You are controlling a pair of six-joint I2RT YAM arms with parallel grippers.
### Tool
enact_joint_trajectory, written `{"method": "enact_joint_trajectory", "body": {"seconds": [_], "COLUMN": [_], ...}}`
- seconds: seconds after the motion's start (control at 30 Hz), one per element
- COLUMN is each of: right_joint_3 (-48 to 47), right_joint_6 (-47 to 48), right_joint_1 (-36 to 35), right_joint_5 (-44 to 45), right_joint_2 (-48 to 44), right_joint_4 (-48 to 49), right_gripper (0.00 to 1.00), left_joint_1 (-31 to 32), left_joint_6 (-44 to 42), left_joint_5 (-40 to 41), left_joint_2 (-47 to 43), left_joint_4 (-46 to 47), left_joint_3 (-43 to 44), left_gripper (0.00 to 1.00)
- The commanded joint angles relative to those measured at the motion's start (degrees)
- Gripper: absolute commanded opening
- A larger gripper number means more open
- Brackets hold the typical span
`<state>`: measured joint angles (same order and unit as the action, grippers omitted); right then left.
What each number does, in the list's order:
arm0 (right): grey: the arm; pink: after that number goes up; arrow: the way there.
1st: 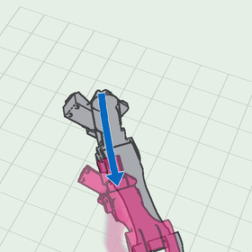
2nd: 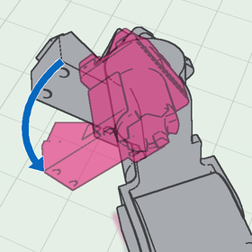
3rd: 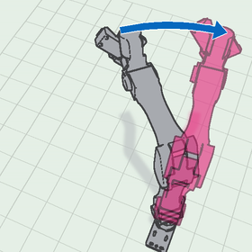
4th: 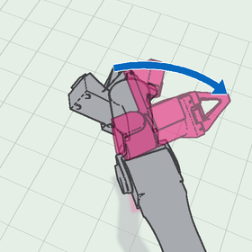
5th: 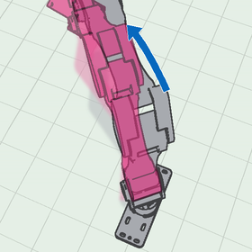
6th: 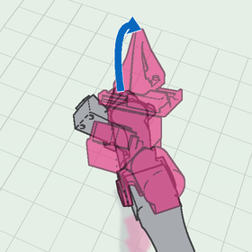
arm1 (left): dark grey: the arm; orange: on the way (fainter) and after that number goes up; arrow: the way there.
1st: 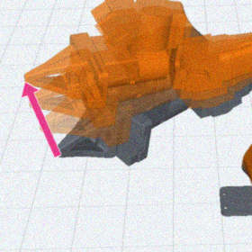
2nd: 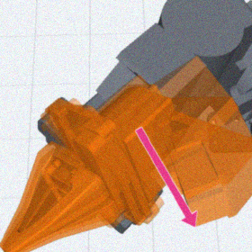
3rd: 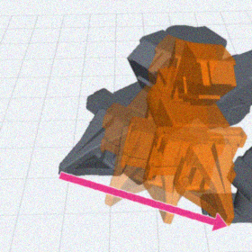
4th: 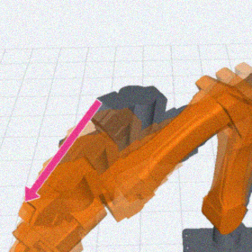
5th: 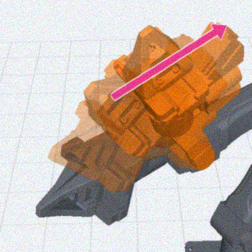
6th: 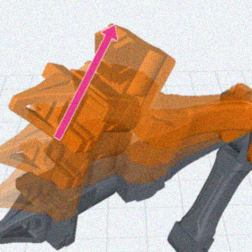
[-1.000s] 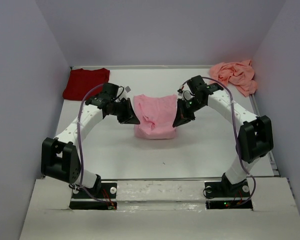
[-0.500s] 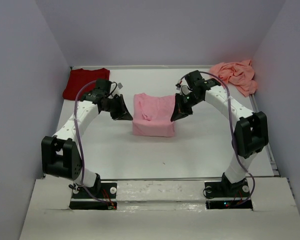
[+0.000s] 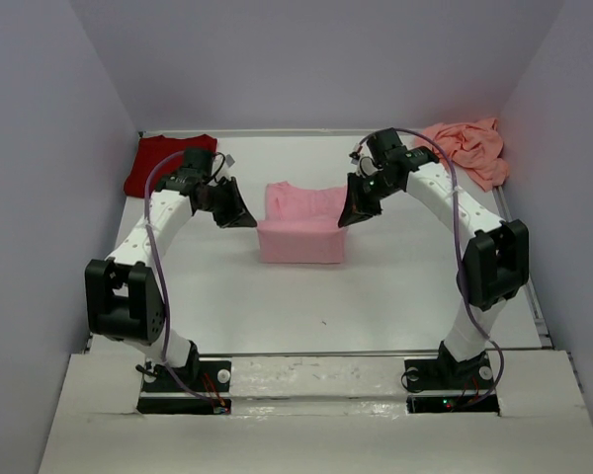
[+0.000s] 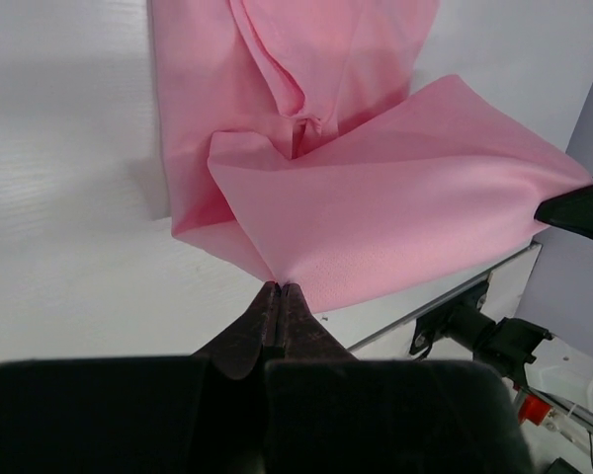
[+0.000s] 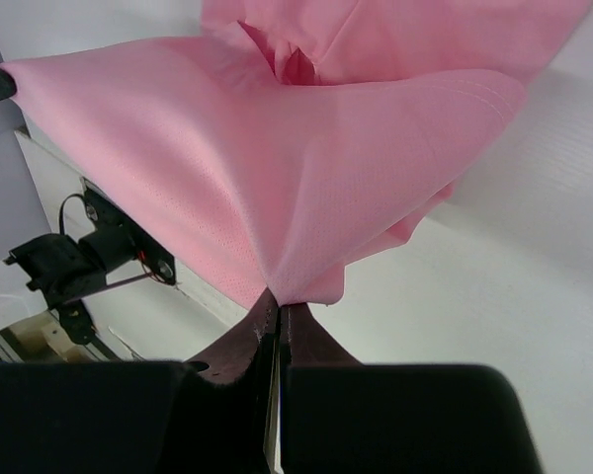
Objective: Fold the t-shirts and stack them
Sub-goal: Fold the tshirt
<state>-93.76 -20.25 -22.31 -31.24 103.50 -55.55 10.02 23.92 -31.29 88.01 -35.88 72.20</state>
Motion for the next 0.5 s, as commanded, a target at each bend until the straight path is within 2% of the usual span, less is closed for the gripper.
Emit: {"method": "enact_joint_trajectory", "body": {"seconds": [0.0, 0.47], "right_joint_3": [-3.7, -7.8], "right_joint_6": [1.4, 2.2], "right_joint_1": [1.2, 2.3], "right_joint_5": [1.9, 2.2], "right_joint_2": [0.6, 5.7], "right_joint_4": [0.0, 0.4], "right_gripper": [0.0, 0.0], "left_joint_1": [-0.4, -0.4], "left_joint_6": [0.3, 1.3], "left_joint_5": [-0.5, -1.2], "left_joint_2": [1.4, 13.0], "left_joint_4": [1.3, 5.1], "left_joint_3": [4.3, 14.1], "left_gripper": [0.0, 0.0]}}
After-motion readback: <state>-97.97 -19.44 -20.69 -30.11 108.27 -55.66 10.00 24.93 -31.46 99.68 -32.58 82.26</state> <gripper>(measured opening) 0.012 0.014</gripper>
